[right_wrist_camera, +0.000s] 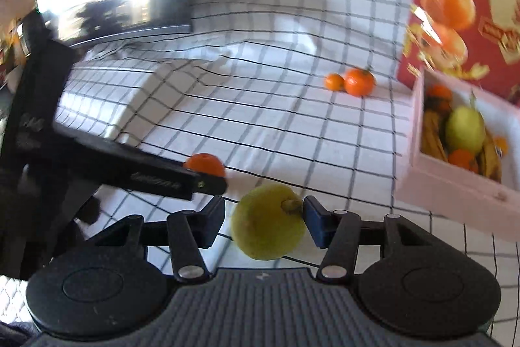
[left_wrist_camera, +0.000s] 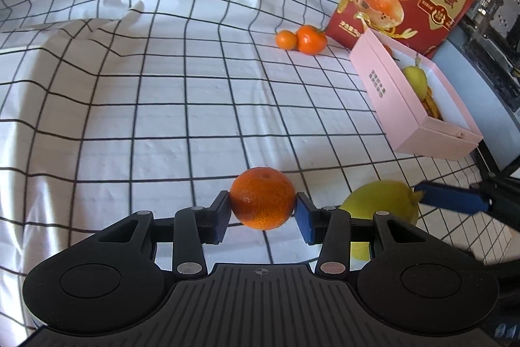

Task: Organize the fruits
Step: 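Hold the pear and tangerine above the cloth with both tools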

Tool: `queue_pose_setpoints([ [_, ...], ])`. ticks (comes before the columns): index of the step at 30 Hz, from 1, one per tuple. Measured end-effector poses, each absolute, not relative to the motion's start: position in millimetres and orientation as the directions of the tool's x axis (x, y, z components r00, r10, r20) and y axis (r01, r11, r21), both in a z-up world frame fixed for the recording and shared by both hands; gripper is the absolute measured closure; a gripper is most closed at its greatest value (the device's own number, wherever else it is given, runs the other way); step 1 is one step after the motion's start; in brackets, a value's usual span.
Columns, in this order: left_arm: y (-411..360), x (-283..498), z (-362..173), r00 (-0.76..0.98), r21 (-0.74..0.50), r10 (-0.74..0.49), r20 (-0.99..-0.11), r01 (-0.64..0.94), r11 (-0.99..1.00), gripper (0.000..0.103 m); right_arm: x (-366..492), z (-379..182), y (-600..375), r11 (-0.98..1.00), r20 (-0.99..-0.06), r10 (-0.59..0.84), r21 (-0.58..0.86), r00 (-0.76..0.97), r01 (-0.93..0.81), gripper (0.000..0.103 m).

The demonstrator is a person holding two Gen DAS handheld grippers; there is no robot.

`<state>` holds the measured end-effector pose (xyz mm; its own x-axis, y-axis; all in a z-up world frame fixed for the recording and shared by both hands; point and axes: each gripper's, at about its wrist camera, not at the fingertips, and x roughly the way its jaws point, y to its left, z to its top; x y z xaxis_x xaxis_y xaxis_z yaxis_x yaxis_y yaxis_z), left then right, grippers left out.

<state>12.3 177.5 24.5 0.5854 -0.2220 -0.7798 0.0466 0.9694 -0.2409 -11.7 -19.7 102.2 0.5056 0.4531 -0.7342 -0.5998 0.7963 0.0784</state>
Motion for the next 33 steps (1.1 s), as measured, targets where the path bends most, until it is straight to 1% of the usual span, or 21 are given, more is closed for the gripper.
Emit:
queue_pose_setpoints([
  [4,180.7,10.6,26.1,0.592,-0.246,-0.216,-0.776,0.031,0.969,0.055,-27.0,104.2,-5.5,0.758,-0.728,0.462,0.029,0.506,-0.651,0.049],
  [8,181.9,8.2,26.1,0.591,-0.251,-0.220,-0.776,0.030,0.968,0.055,-33.0,98.4,1.4,0.730,-0.753,0.475,0.049,0.454,-0.682,0.050],
  [11,182.8,6.6,25.7,0.591,-0.253,-0.221,-0.776,0.028,0.967,0.055,-37.0,94.5,2.9,0.726,-0.757,0.453,0.007,0.471,-0.688,0.049],
  [16,179.0,6.1,25.8,0.588,-0.258,-0.238,-0.773,0.051,0.965,0.055,-29.0,93.0,-1.6,0.740,-0.766,0.456,0.044,0.454,-0.671,0.049],
  [21,175.0,7.6,24.5,0.582,-0.259,-0.250,-0.774,0.069,0.963,0.055,-32.6,91.6,-0.6,0.737,-0.768,0.448,0.028,0.458,-0.675,0.049],
  [22,174.5,7.9,24.3,0.581,-0.259,-0.251,-0.774,0.071,0.963,0.055,-33.8,91.4,-0.8,0.738,-0.768,0.445,0.024,0.461,-0.674,0.048],
  [24,174.2,8.5,24.0,0.580,-0.260,-0.256,-0.774,0.077,0.962,0.055,-34.8,90.6,-1.9,0.746,-0.766,0.431,0.006,0.477,-0.665,0.040],
  [27,173.3,9.2,23.3,0.576,-0.263,-0.260,-0.775,0.081,0.962,0.055,-35.6,88.8,-3.9,0.762,-0.758,0.407,-0.026,0.510,-0.647,0.036],
  [31,174.7,9.5,22.3,0.573,-0.265,-0.260,-0.777,0.077,0.961,0.055,-31.1,86.9,-4.7,0.777,-0.752,0.391,-0.038,0.530,-0.628,0.034],
  [33,176.0,8.9,22.8,0.575,-0.266,-0.258,-0.776,0.072,0.961,0.055,-26.1,86.5,-3.7,0.786,-0.750,0.392,-0.029,0.533,-0.618,0.032],
])
